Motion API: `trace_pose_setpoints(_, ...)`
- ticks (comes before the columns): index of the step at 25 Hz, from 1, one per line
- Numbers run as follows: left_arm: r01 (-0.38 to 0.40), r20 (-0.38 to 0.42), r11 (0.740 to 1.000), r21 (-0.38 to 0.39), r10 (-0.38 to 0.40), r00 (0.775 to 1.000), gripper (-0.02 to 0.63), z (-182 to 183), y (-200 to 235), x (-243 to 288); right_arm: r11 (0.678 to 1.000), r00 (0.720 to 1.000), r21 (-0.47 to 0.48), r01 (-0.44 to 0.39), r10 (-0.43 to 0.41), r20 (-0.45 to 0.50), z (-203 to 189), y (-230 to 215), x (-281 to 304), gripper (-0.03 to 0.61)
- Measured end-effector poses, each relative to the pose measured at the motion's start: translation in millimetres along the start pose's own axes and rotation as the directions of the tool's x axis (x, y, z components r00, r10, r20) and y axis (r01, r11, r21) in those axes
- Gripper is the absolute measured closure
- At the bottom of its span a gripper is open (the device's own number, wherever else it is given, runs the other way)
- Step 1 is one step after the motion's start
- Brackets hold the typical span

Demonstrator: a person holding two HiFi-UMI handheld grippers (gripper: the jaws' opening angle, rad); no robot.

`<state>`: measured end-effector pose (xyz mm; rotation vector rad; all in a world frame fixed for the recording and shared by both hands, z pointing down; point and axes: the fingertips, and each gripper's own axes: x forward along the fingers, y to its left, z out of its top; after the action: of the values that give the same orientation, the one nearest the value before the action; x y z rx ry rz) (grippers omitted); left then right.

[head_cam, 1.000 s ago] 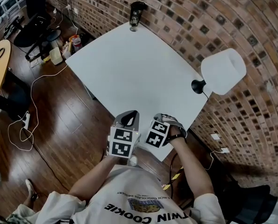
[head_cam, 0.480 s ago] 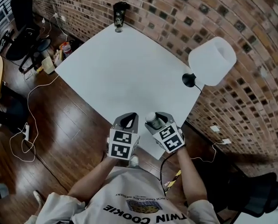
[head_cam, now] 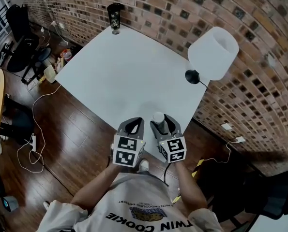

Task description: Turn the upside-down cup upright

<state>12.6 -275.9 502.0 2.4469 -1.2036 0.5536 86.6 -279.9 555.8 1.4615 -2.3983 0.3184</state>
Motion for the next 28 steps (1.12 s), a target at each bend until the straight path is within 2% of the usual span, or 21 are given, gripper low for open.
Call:
trace_pose_setpoints(7, -0.013, -0.008, 1.0, 0.005, 0.013, 1.0, 0.612, -4, -9, -5, 0.999, 0.998, 0.009, 0.04, -0.041, 0.038, -9, 1, -12, 0.319)
trace_pose_setpoints(17, -0.058, -0.011, 0.998, 0.004, 0.058, 0.998, 0.612, -10, -23, -14, 1.0, 1.0, 0.025, 0.019, -0.019, -0.014, -21, 4, -21, 0.319)
trace_pose_setpoints(24, -0.091, 0.02, 0.996, -0.017, 0.091, 0.996, 0.611, -15, -42, -24, 0.998, 1.0, 0.061, -0.002, 0.001, 0.015, -5, -4, -46, 0.318)
trace_pose_setpoints(28, -0.13, 0.027, 0.991, -0.021, 0.131, 0.991, 0.612, -23, -47, -37, 1.0, 0.999, 0.017, -0.021, 0.021, 0.03, 14, 0, -67, 0.319)
